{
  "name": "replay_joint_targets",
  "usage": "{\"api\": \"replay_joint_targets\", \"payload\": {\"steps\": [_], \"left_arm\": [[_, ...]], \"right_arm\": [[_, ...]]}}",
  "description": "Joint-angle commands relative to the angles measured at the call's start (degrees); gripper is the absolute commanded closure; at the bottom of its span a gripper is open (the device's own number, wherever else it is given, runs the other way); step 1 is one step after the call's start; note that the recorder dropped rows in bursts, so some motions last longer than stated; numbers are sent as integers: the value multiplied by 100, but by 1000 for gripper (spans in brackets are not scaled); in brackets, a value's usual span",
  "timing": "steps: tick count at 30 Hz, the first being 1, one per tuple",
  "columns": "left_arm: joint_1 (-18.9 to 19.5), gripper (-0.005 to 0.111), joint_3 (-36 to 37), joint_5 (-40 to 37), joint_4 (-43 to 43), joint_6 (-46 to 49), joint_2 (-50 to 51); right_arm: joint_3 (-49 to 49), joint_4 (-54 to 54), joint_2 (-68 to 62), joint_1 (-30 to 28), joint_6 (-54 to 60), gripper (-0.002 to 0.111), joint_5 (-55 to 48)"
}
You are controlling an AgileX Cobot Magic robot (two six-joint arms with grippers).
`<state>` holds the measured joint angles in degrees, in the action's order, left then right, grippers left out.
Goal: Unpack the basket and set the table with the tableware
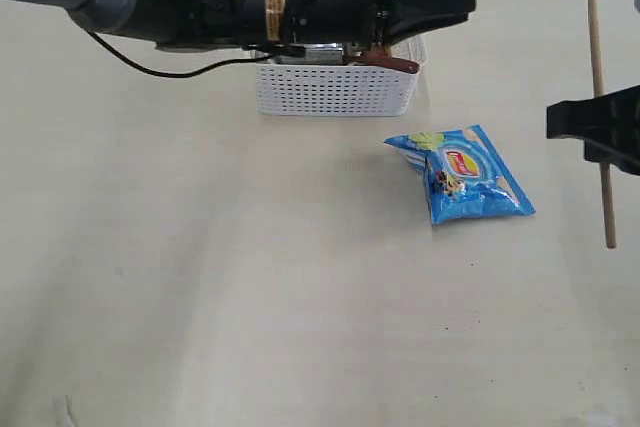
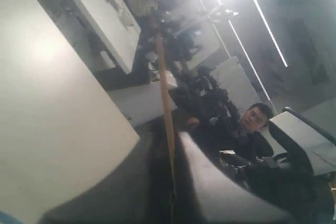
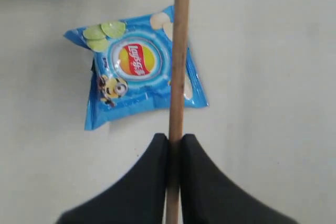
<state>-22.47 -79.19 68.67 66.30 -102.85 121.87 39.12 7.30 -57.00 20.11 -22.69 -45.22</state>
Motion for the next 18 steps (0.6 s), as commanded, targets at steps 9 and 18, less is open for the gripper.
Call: {"api": "replay_joint_targets", "payload": {"steps": [9,18], "left_arm": [[171,107,295,-2281,2905,-434,-1732],[-7,107,2240,-5607,3090,-408,-3772]], "right_arm": [[44,-18,-2,-2,393,109,-914],[44,-38,-202,-2,752,109,-847]]}}
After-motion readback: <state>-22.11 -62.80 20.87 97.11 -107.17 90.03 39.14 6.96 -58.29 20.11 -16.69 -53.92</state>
